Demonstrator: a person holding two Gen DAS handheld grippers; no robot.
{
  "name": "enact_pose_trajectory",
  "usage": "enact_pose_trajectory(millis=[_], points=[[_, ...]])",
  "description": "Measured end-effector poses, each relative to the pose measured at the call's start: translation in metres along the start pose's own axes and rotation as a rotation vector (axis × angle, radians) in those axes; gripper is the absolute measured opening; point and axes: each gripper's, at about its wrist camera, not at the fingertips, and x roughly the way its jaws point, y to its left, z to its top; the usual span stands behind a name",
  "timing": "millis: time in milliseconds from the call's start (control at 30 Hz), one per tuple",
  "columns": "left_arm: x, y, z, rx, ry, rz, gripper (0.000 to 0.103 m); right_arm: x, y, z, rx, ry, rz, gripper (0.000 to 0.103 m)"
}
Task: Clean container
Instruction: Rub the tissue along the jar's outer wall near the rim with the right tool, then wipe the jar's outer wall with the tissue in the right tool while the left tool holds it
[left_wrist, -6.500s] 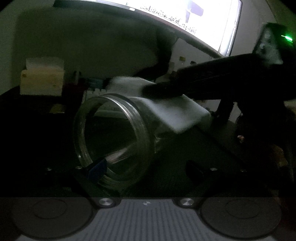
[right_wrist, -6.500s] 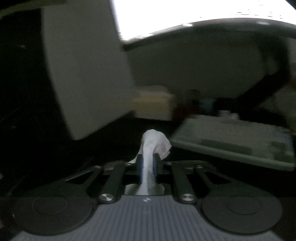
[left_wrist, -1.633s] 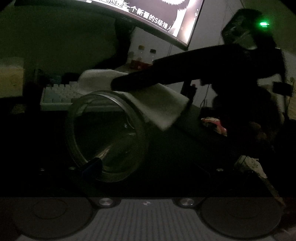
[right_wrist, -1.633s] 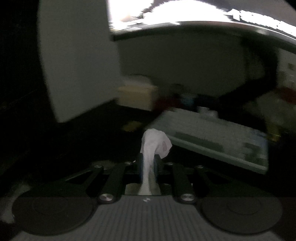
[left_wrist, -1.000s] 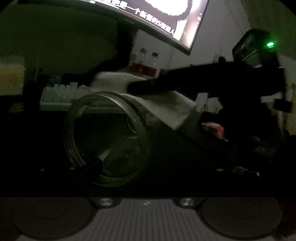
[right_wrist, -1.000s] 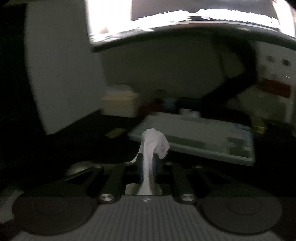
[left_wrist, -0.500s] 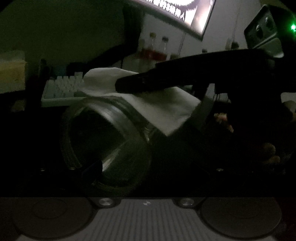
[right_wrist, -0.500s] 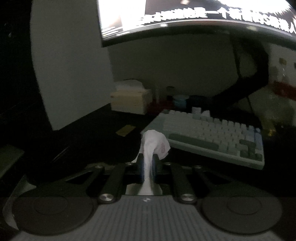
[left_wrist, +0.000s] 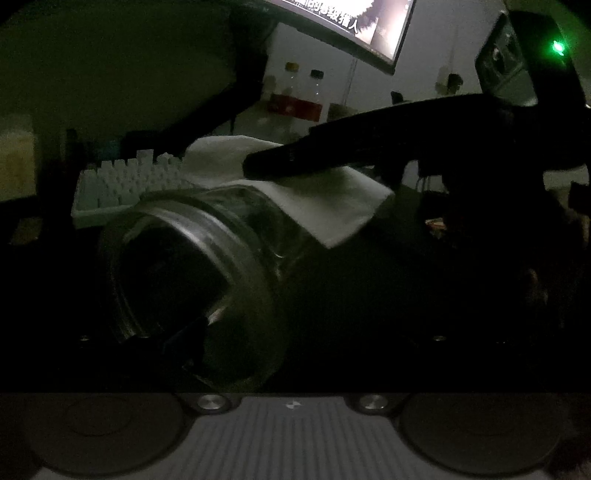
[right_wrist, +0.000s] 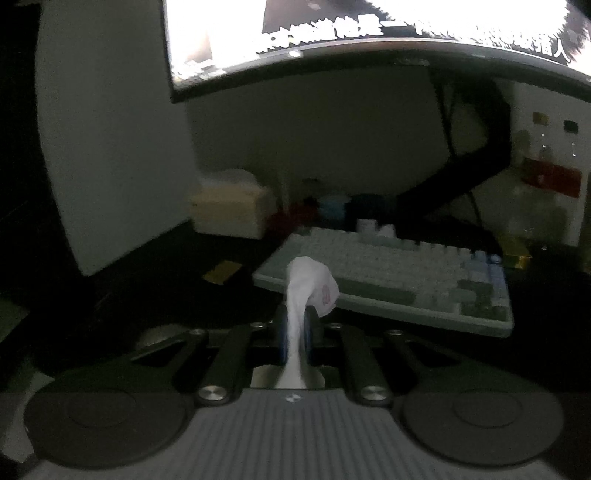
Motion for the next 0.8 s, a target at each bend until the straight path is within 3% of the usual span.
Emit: enact_pose_trajectory(millis=[167, 400, 433, 533, 600, 667, 800], points=[[-0.003, -0.003, -0.001, 0.058, 0.024, 0.034, 0.103, -0.008, 0.001, -0.005, -0.024, -0.02, 0.055, 0.012], [0.001, 0.003, 0.006, 0.013, 0.018, 0.066, 0.103, 0.006, -0.016, 0.01, 0.017, 0.035, -0.117, 0.015], [0.001, 0.003, 0.007, 0.007, 0.02, 0.068, 0.103, 0.006, -0.014, 0.01, 0.032, 0.042, -0.108, 0.012], [0.001, 0.007, 0.008, -0.015, 0.018, 0.056, 0.103, 0.0, -0.004, 0.009, 0.049, 0.058, 0.078, 0.012], [0.0, 0.014, 0.01, -0.04, 0.012, 0.032, 0.103, -0.001, 0.005, 0.008, 0.024, 0.062, 0.118, 0.012], [0.0, 0.021, 0.012, -0.077, 0.005, 0.0, 0.103, 0.004, 0.006, 0.01, -0.01, 0.047, 0.081, 0.012], [0.003, 0.025, 0.013, -0.086, -0.001, -0.017, 0.103, 0.026, -0.02, 0.017, 0.039, 0.032, -0.097, 0.012]])
